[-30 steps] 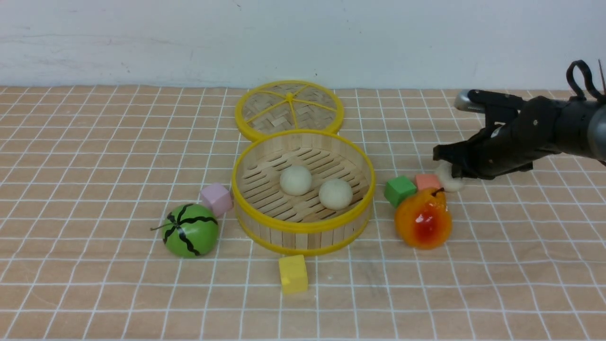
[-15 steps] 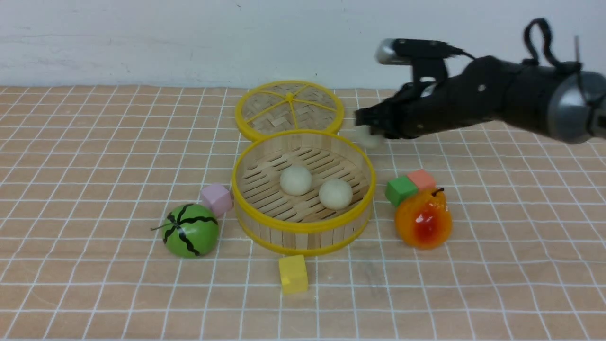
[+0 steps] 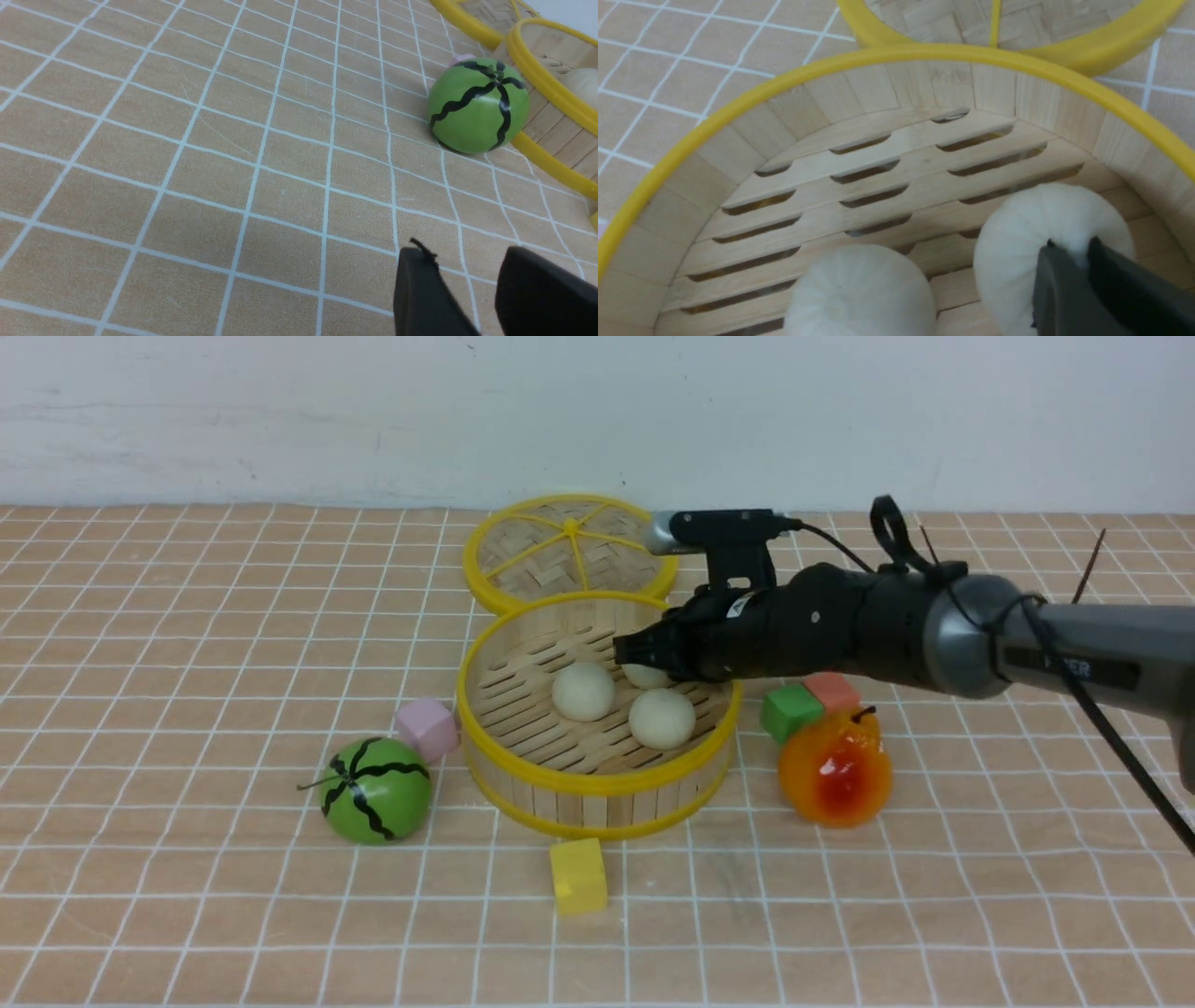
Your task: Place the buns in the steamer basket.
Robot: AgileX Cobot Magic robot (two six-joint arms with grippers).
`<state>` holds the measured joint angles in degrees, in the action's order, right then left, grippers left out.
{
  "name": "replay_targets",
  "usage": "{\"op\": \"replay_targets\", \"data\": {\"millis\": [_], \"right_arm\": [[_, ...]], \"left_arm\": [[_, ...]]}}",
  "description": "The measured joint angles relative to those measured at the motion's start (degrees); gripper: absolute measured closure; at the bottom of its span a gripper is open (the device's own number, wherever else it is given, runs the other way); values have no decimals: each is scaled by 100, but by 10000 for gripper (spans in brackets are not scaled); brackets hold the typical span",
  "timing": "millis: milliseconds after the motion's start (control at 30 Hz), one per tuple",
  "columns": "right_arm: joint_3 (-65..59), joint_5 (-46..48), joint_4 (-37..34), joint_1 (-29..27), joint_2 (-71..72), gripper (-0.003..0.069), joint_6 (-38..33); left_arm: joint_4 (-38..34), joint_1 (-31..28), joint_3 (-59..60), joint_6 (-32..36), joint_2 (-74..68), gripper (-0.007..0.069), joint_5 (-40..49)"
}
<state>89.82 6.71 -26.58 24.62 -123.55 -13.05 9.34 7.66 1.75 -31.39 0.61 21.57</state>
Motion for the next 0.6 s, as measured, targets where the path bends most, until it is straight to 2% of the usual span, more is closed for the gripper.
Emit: {"op": "replay_targets", "data": {"millis": [100,133,200,267,333,500,600], "right_arm": [[0,-19,-14,0,29,454,-6],[0,-7,-14,0,29,447,-6],[0,253,-9,-12,205,353,-6],[0,403,17,-28,351,317,-11],[0,977,231,-128,804,267,-11],[0,2452,962,-584,2000,281,-18],[0,3380,1237,-1096,2886,372,-18]], "left_arm": [[0,0,0,0,0,386,0],[0,0,0,0,0,386,0],[0,0,0,0,0,386,0],[0,0,0,0,0,386,0],[0,0,0,0,0,386,0],[0,0,0,0,0,386,0],[0,0,0,0,0,386,0]]}}
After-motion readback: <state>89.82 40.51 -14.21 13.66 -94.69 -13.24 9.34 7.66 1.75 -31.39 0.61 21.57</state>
